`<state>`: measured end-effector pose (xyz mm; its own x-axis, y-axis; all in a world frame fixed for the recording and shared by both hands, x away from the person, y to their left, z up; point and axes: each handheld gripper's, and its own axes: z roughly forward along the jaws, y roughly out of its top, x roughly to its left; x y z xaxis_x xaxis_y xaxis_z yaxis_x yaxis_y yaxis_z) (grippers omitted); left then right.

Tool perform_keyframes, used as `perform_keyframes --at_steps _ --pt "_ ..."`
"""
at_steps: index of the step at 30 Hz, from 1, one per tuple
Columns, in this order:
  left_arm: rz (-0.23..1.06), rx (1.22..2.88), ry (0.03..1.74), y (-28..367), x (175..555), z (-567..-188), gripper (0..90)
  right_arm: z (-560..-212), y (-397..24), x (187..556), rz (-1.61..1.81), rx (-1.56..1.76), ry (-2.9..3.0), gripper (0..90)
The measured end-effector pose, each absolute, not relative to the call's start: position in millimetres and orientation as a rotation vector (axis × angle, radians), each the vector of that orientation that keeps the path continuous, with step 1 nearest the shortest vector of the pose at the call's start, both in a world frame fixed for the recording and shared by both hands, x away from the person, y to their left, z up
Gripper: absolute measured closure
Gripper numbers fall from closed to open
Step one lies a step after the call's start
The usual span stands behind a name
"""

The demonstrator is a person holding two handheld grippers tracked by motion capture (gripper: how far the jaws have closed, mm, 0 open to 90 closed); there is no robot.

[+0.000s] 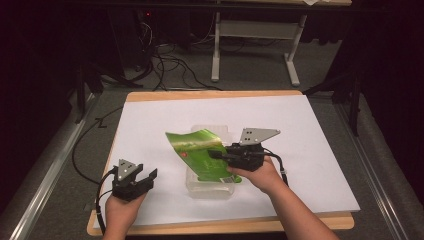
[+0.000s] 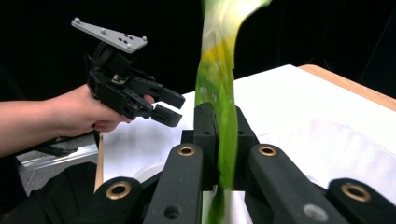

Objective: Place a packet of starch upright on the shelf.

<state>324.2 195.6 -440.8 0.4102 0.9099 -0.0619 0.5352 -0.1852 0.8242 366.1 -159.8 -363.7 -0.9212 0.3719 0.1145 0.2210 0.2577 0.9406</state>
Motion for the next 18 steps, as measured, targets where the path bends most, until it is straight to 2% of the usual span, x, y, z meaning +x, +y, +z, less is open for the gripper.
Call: perform_keyframes --at_steps 3,5,9,18 --pt "0.578 1.853 1.237 196 324 -440 44.6 -365 -158 367 1.748 0.575 2.376 81.5" --pt "0.579 1.852 1.237 195 324 -441 44.6 -363 -161 366 1.768 0.621 2.332 72.9" --pt "0.579 1.854 1.232 194 324 -441 44.7 -359 -169 364 1.710 0.637 2.309 66.9" --pt "0.578 1.874 1.211 186 323 -442 45.5 -358 -192 350 1.680 0.674 2.256 63.1"
